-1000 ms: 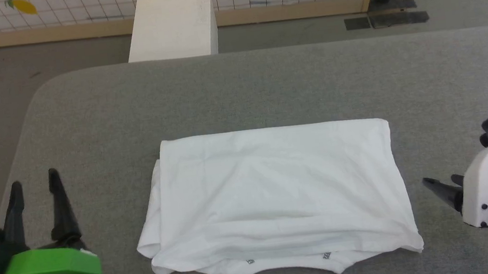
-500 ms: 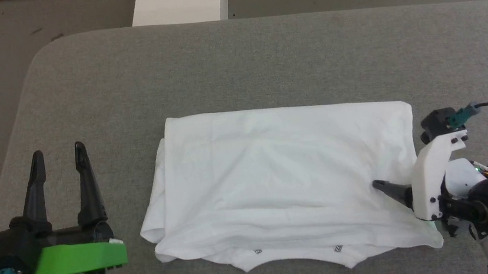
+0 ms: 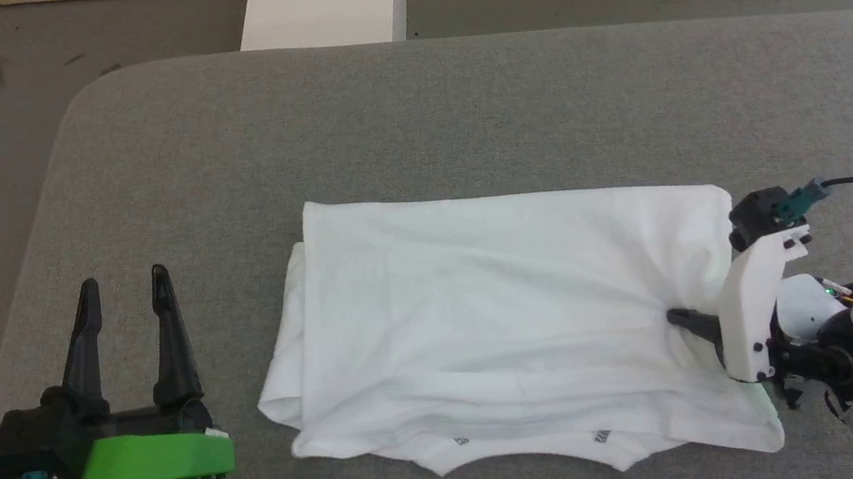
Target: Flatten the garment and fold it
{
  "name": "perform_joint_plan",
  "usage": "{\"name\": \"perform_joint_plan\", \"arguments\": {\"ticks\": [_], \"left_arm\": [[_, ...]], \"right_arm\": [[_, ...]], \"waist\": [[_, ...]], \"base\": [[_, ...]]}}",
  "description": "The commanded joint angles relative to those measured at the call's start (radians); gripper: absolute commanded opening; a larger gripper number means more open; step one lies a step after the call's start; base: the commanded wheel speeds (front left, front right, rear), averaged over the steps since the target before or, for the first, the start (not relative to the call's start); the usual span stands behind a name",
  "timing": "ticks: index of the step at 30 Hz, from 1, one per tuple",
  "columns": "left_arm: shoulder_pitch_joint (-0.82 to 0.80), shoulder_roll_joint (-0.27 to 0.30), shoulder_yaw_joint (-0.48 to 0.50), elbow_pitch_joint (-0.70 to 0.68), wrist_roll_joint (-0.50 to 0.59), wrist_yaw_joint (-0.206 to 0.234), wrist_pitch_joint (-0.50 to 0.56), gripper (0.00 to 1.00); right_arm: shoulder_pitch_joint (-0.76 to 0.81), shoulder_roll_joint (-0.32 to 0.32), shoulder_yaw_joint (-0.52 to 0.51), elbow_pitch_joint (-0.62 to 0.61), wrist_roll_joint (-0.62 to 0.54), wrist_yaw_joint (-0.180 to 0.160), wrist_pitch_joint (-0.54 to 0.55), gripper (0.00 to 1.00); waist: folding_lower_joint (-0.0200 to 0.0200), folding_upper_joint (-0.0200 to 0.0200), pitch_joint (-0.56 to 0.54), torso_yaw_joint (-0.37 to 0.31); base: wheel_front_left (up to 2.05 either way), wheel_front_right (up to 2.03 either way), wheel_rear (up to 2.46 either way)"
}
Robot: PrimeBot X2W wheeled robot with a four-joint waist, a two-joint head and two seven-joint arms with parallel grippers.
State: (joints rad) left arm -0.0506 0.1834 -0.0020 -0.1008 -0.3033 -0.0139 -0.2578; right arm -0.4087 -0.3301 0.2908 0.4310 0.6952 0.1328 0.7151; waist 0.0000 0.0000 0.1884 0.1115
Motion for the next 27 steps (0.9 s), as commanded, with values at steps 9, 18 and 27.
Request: {"name": "perform_joint_plan", "arguments": {"ticks": [9,18,27], "left_arm": [[0.027,-0.032,0.024,0.021,0.03,-0.032,-0.004,1.0],[0.054,-0.055,0.032,0.027,0.04,-0.046,-0.004,1.0],[0.082,-0.072,0.027,0.023,0.051,-0.057,-0.004,1.0]], "right_arm": [[0.039,-0.18,-0.135,0.08,-0.079,-0.002,0.026,0.0],[0.018,-0.169,-0.252,-0.012,-0.333,-0.002,0.156,0.0],[0.069,-0.17,-0.138,-0.399,-0.304,-0.002,0.368,0.0]], "waist": [[0.0,0.0,-0.029,-0.023],[0.0,0.0,-0.081,-0.044],[0.0,0.0,-0.125,-0.045]], "base": [[0.0,0.0,0.0],[0.0,0.0,0.0],[0.0,0.0,0.0]]}}
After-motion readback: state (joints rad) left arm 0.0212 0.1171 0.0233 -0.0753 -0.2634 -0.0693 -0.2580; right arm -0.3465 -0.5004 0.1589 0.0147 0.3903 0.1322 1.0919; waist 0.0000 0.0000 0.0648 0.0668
